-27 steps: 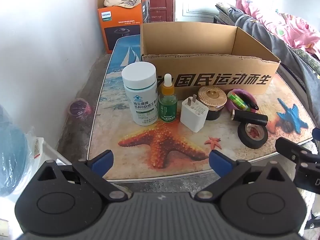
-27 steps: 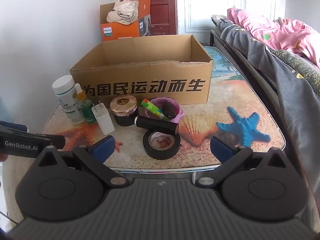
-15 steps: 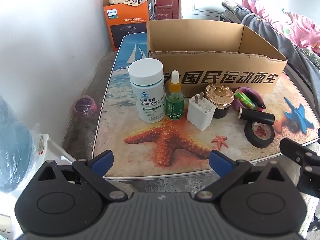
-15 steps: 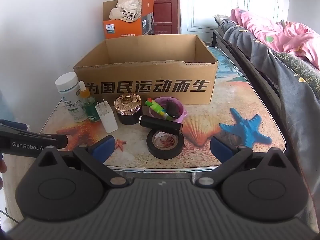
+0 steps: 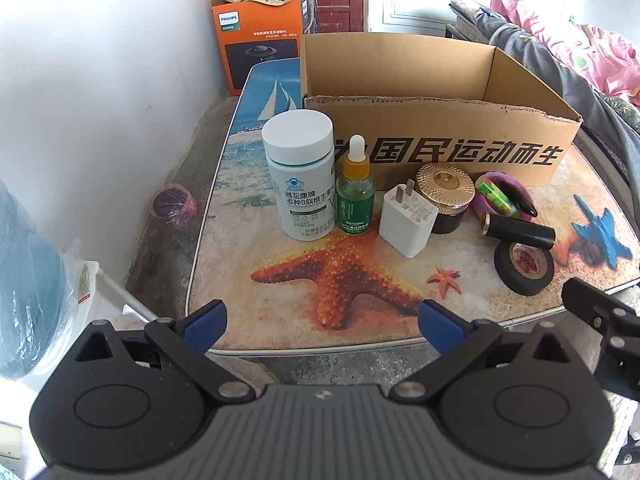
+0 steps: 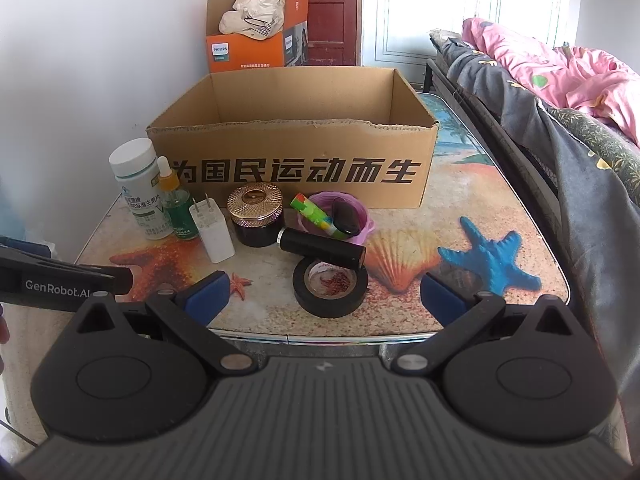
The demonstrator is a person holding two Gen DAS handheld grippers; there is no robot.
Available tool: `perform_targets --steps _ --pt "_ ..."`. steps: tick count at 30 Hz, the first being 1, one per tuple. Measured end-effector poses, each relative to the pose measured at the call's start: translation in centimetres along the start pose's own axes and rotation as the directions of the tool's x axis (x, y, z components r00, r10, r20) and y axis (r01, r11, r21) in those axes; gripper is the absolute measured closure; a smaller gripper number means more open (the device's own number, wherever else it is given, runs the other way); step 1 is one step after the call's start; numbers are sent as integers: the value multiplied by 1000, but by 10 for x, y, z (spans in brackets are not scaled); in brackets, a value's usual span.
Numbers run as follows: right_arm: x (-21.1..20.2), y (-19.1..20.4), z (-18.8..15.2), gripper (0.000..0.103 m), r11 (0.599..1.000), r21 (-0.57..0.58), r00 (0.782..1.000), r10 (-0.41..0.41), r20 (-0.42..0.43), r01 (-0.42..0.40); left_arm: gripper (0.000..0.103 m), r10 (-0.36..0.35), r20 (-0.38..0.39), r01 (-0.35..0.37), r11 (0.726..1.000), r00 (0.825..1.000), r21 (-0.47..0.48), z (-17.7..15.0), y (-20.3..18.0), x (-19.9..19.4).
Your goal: Organize rigid objects
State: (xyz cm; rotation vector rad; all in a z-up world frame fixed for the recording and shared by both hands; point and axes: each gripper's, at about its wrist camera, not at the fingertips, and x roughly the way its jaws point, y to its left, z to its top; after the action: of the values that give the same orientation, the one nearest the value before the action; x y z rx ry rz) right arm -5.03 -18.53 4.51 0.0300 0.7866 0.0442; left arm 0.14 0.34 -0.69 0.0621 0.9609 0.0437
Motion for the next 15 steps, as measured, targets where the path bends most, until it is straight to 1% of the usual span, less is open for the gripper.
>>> perform_targets --steps 15 --pt "2 3 1 1 1000 -13 1000 10 1 -10 1 3 -2 -3 1000 1000 -2 2 3 1"
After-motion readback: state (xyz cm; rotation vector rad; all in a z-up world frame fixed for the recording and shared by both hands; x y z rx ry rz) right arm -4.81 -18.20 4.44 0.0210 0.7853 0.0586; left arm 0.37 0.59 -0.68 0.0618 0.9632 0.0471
